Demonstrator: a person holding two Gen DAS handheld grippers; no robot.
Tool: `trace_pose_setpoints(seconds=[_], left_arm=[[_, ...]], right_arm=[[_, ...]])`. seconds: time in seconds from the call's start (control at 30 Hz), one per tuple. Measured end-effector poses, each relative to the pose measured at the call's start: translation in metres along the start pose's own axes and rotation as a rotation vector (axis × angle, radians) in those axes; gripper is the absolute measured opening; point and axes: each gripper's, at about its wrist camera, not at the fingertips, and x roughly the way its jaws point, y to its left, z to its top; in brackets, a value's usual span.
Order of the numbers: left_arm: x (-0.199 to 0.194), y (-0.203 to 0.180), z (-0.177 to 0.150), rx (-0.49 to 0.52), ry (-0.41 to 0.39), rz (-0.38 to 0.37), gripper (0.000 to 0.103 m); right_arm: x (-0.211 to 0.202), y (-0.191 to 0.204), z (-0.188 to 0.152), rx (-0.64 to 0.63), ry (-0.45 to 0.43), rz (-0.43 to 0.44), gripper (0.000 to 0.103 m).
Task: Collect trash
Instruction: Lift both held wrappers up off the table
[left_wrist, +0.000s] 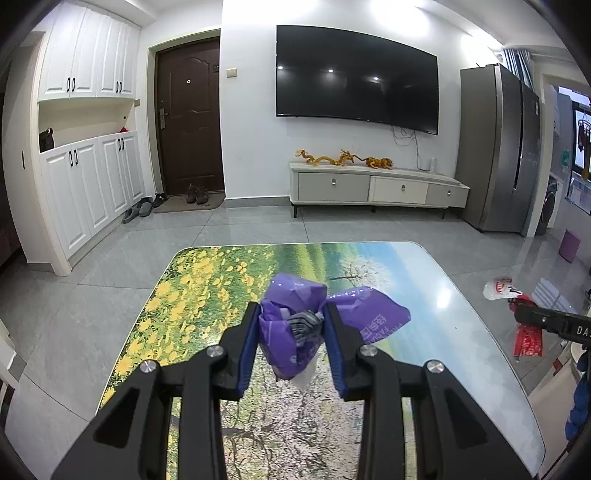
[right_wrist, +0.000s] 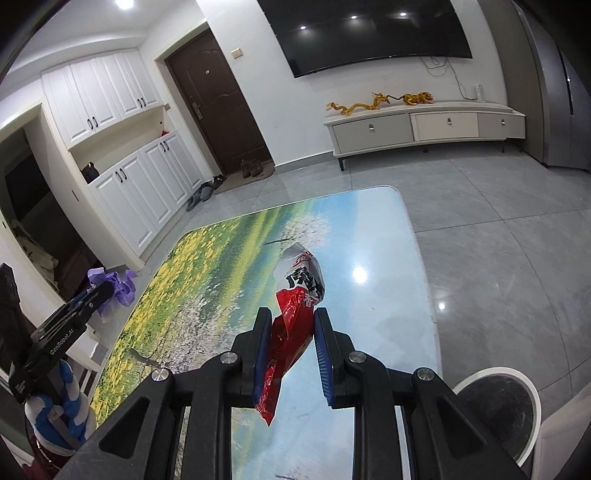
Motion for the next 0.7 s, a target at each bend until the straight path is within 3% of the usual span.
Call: trace_pose_setpoints(seconds=[0.27, 0.7], left_arm=[[-0.003, -0.024, 0.003, 0.025, 0.024, -0.033, 0.032], [0.002, -0.08, 0.008, 0.061, 0.096, -0.191, 0.032]], right_arm=[[-0.026, -0.026, -0.006, 0.025, -0.033, -0.032, 0.022], [-0.071, -0.064, -0.023, 0.063, -0.099, -0.113, 0.022]])
